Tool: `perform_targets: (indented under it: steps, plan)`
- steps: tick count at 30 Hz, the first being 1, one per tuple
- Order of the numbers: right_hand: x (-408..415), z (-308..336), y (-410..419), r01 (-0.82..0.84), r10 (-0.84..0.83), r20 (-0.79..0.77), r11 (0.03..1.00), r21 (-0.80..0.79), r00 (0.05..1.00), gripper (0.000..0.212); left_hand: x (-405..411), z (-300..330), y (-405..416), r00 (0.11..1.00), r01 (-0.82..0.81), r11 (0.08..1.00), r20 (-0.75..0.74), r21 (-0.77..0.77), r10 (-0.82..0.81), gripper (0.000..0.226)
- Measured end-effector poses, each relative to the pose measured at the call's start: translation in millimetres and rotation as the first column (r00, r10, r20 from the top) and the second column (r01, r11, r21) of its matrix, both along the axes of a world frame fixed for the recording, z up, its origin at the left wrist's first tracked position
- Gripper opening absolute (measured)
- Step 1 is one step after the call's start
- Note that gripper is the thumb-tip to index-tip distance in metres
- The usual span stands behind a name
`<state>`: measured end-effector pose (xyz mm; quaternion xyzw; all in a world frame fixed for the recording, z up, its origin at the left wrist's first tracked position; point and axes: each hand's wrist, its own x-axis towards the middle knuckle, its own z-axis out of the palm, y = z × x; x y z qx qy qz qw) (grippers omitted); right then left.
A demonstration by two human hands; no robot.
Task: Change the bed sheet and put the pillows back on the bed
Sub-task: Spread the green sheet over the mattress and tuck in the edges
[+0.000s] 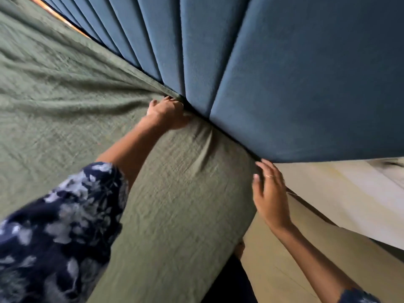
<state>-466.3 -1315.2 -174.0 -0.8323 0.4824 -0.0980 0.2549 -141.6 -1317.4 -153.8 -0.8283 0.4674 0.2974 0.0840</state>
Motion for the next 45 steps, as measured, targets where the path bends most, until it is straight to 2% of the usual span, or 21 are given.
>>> perform_targets:
  steps: [2, 3, 5, 7, 10, 12, 14, 16, 18, 21, 23, 26, 28, 31, 35, 37, 39, 41, 43, 45]
  plan:
    - [-28.5, -3.5, -2.4, 0.244, -0.253, 0.021, 0.950, 0.196, 0.967, 0.034, -31.6, 0.9, 17.3, 0.994, -0.072, 0.964, 0.062, -0.255, 0.090, 0.039]
    - [-34.8, -4.2, -10.0, 0.358, -0.370, -0.026, 0.877, 0.320, 0.929, 0.032, -52.7, -2.1, 25.6, 0.990, -0.096, 0.922, 0.061, -0.376, 0.128, 0.036]
    - [-34.6, -9.7, -29.3, 0.522, -0.527, -0.171, 0.642, 0.561, 0.832, 0.032, -94.8, -11.2, 41.6, 0.989, -0.111, 0.855, 0.027, -0.507, 0.144, 0.036]
    - [-27.8, -17.1, -45.8, 0.554, -0.571, -0.280, 0.388, 0.736, 0.772, 0.047, -138.0, -18.5, 54.6, 0.996, -0.056, 0.834, 0.025, -0.550, 0.084, 0.037]
    - [-14.5, -22.0, -59.1, 0.518, -0.555, -0.367, 0.138, 0.844, 0.747, 0.046, -199.6, -21.2, 71.8, 0.997, 0.075, 0.811, 0.030, -0.581, -0.071, 0.038]
    - [-11.2, -24.7, -59.9, 0.530, -0.541, -0.419, 0.060, 0.846, 0.730, 0.042, -228.8, -20.7, 75.2, 0.989, 0.133, 0.809, 0.030, -0.573, -0.142, 0.041]
    - [-11.9, -31.4, -58.4, 0.551, -0.502, -0.458, 0.045, 0.833, 0.734, 0.038, -245.8, -23.1, 70.9, 0.988, 0.143, 0.825, 0.025, -0.547, -0.155, 0.048]
    - [-8.8, -36.3, -56.3, 0.562, -0.469, -0.477, 0.051, 0.826, 0.744, 0.037, -252.3, -26.8, 64.8, 0.987, 0.149, 0.849, 0.026, -0.508, -0.158, 0.053]
    - [0.6, -36.8, -55.7, 0.553, -0.471, -0.445, 0.114, 0.826, 0.762, 0.032, -254.9, -29.8, 61.6, 0.986, 0.156, 0.871, 0.025, -0.466, -0.163, 0.055]
    - [11.8, -42.6, -58.1, 0.583, -0.527, -0.370, 0.322, 0.746, 0.765, 0.021, -261.1, -33.6, 59.0, 0.990, 0.119, 0.868, -0.011, -0.482, -0.142, 0.054]
    - [9.9, -52.5, -60.8, 0.593, -0.528, -0.339, 0.443, 0.672, 0.778, 0.026, -267.3, -37.3, 58.5, 0.992, 0.106, 0.848, -0.005, -0.519, -0.127, 0.051]
    - [0.4, -52.6, -63.9, 0.574, -0.431, -0.380, 0.634, 0.518, 0.819, 0.030, -277.0, -44.2, 59.0, 0.989, 0.138, 0.831, 0.037, -0.539, -0.140, 0.045]
    - [-8.3, -48.9, -66.9, 0.540, -0.363, -0.429, 0.724, 0.428, 0.827, 0.030, -285.2, -49.5, 59.2, 0.978, 0.207, 0.826, 0.079, -0.525, -0.194, 0.039]
    - [-16.4, -47.8, -68.8, 0.488, -0.322, -0.420, 0.784, 0.383, 0.848, 0.031, -295.5, -53.2, 51.9, 0.959, 0.283, 0.843, 0.103, -0.458, -0.266, 0.039]
    - [-17.4, -56.2, -70.7, 0.523, -0.319, -0.438, 0.688, 0.504, 0.841, 0.041, -297.1, -47.1, 41.2, 0.942, 0.332, 0.867, 0.079, -0.372, -0.327, 0.045]
    - [-22.8, -55.3, -74.4, 0.506, -0.300, -0.420, 0.648, 0.569, 0.856, 0.049, -291.3, -42.2, 43.4, 0.952, 0.298, 0.850, 0.066, -0.434, -0.300, 0.046]
    - [-22.7, -35.8, -73.7, 0.464, -0.257, -0.423, 0.721, 0.515, 0.869, 0.051, -273.9, -36.6, 52.9, 0.971, 0.194, 0.804, -0.008, -0.563, -0.240, 0.042]
    - [-16.9, -8.1, -62.6, 0.348, -0.210, -0.376, 0.871, 0.347, 0.902, 0.044, -241.9, -32.2, 69.5, 0.985, 0.134, 0.776, -0.001, -0.617, -0.171, 0.042]
    - [-0.1, 20.6, -39.3, 0.156, -0.111, -0.213, 0.965, 0.209, 0.971, 0.045, -197.0, -31.4, 92.2, 0.999, 0.045, 0.789, 0.037, -0.613, -0.029, 0.041]
    - [27.3, 31.0, -16.1, -0.070, 0.077, -0.061, 0.991, 0.114, 0.995, 0.040, -149.5, -36.0, 117.7, 0.983, -0.094, 0.808, 0.072, -0.581, 0.166, 0.042]
